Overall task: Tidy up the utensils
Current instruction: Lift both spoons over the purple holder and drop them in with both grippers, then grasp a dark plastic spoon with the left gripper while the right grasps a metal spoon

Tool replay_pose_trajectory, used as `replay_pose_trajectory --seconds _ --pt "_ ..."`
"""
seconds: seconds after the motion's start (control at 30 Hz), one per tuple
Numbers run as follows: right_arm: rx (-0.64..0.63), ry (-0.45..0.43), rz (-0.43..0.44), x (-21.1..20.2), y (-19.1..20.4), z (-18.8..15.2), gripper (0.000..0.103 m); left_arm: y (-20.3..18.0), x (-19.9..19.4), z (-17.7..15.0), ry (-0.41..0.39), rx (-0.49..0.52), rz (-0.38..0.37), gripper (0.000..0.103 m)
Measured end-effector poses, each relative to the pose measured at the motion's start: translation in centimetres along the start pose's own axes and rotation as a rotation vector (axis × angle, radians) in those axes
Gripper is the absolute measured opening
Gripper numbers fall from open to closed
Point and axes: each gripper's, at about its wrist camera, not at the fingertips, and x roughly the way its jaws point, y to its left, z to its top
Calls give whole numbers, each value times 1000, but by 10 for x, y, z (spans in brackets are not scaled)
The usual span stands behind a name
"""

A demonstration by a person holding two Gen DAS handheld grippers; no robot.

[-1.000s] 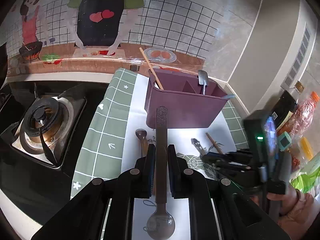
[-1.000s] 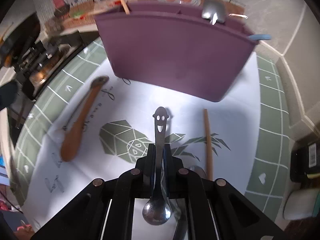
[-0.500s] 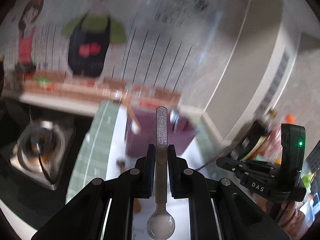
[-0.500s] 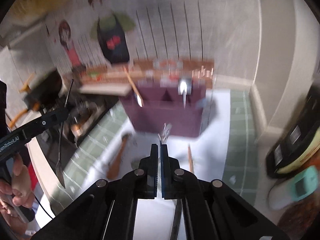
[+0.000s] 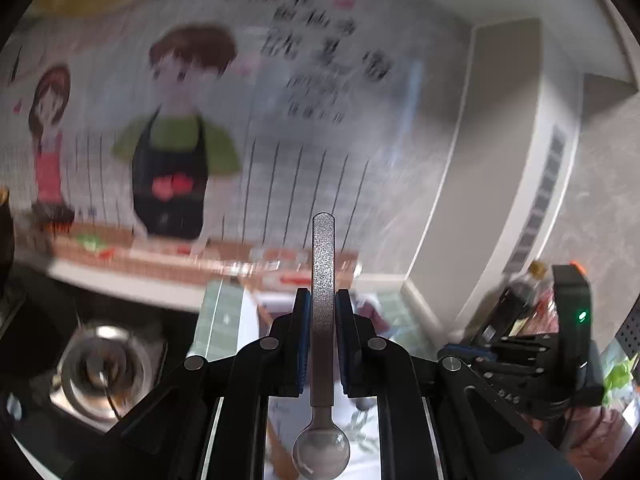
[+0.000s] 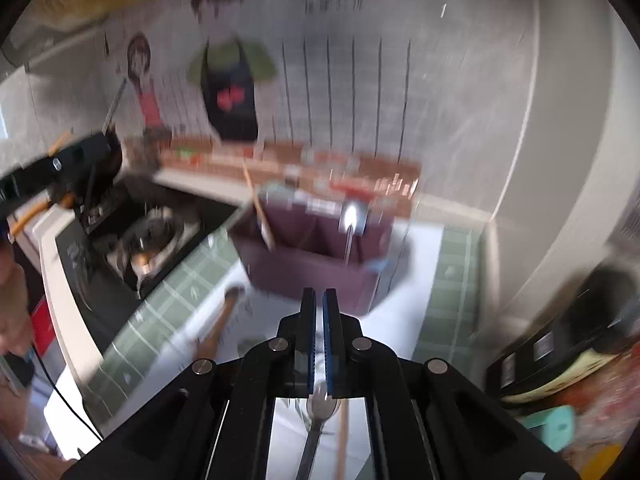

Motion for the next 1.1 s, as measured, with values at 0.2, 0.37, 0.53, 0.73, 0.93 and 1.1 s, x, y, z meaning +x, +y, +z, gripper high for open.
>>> replay_pose_trajectory --seconds 0.2,0.37,0.53,0.73,0.93,1.1 --pt "-100 182 35 75 6 -33 67 21 19 -28 87 -51 28 12" --pt "-177 262 -2 121 -2 -45 67 34 23 -42 120 -73 47 12" --pt "-108 344 -6 149 -26 -49 67 44 24 -49 134 -89 67 12" --pt "-20 397 22 140 -31 -75 67 58 39 -64 207 -93 81 12" --pt "-35 427 167 116 1 -98 68 72 76 -97 366 -59 108 13" --pt "-121 296 67 103 17 -80 57 83 85 -117 430 -86 131 14"
